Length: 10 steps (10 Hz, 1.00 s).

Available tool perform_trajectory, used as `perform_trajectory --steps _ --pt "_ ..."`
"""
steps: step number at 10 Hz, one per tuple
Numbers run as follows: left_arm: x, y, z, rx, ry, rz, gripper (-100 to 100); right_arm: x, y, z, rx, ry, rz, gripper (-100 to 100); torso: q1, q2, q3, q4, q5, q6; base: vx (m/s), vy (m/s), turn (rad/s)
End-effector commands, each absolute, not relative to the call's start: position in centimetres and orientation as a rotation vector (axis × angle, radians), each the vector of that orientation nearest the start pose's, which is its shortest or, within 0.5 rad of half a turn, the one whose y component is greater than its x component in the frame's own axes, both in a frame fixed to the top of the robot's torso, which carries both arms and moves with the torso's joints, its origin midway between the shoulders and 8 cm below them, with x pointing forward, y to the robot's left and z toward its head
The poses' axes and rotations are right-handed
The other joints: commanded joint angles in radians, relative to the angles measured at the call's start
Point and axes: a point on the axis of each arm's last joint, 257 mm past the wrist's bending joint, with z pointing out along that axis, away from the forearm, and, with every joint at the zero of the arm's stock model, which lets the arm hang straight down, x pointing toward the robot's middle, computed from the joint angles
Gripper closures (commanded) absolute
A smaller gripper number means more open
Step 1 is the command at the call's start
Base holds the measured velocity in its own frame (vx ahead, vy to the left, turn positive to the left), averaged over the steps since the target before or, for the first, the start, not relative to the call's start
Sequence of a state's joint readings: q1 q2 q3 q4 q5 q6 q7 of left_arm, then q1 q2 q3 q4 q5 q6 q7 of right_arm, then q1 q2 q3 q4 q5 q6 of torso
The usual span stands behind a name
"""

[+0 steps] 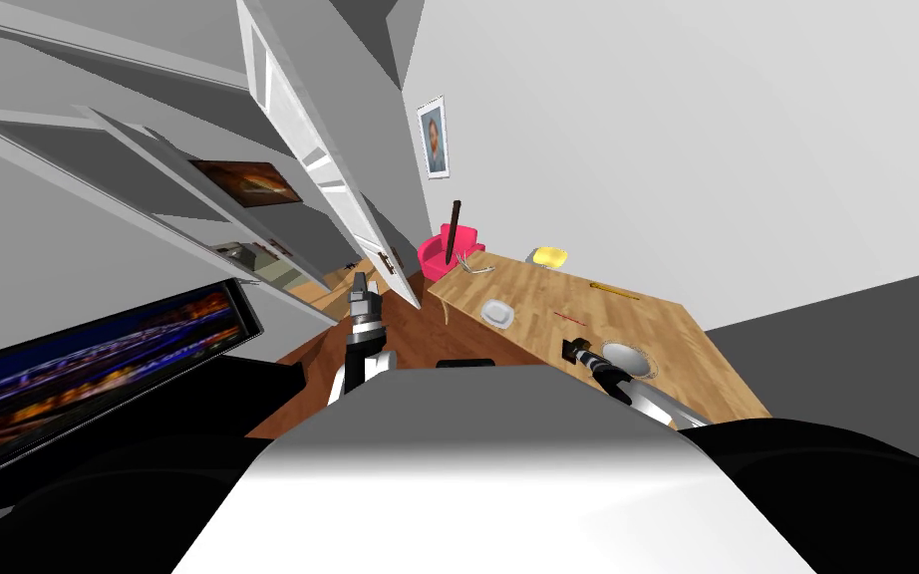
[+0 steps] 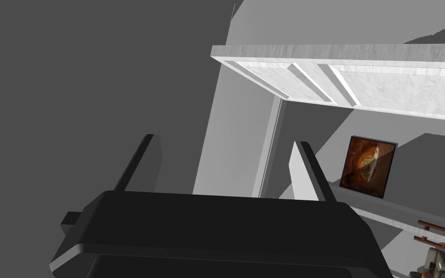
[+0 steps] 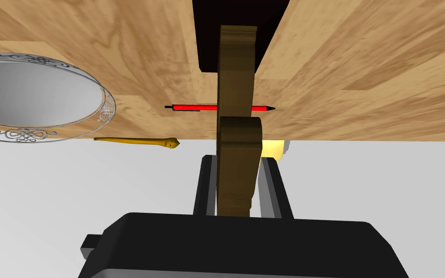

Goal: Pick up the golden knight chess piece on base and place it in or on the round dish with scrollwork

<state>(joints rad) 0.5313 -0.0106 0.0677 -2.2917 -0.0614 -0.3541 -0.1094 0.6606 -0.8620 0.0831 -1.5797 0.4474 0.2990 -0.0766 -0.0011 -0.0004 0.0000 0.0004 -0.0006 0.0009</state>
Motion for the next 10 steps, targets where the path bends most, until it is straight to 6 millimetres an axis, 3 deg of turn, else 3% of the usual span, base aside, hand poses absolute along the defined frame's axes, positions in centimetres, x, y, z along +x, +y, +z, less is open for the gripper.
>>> perform_trajectory --steps 1,2,4,5,6,10 --pt "35.7 30.8 -0.9 -0.704 0.772 -1.041 0 22.0 -58.2 -41.3 0.705 2.18 -0.275 0 0.0 0.0 0.0 0.0 0.0 0.0 0.0 0.0 0.0" --pt "35.7 30.8 -0.9 -0.704 0.772 -1.041 0 21.9 -57.8 -40.8 0.697 2.185 -0.268 100 0.0 0.0 0.0 0.0 0.0 0.0 -0.003 0.013 -0.066" --pt "35.7 30.8 -0.9 -0.704 0.772 -1.041 0 22.0 -57.8 -40.8 0.695 2.186 -0.268 100 0.002 0.001 0.0 0.0 0.001 0.001 -0.004 0.016 -0.039" --pt "35.7 30.8 -0.9 -0.704 0.772 -1.041 0 21.9 -57.8 -40.9 0.696 2.187 -0.267 0 0.001 0.001 0.0 0.0 0.001 0.0 0.0 0.0 0.0" --pt "35.7 30.8 -0.9 -0.704 0.772 -1.041 0 20.6 -57.4 -41.7 0.711 2.203 -0.27 100 0.001 0.0 0.0 0.0 0.001 0.0 -0.104 0.078 0.087" --pt "35.7 30.7 -0.9 -0.704 0.772 -1.041 0 17.7 -58.0 -42.7 0.752 2.219 -0.306 100 0.006 0.017 0.006 -0.004 -0.014 0.005 -0.193 0.108 0.133"
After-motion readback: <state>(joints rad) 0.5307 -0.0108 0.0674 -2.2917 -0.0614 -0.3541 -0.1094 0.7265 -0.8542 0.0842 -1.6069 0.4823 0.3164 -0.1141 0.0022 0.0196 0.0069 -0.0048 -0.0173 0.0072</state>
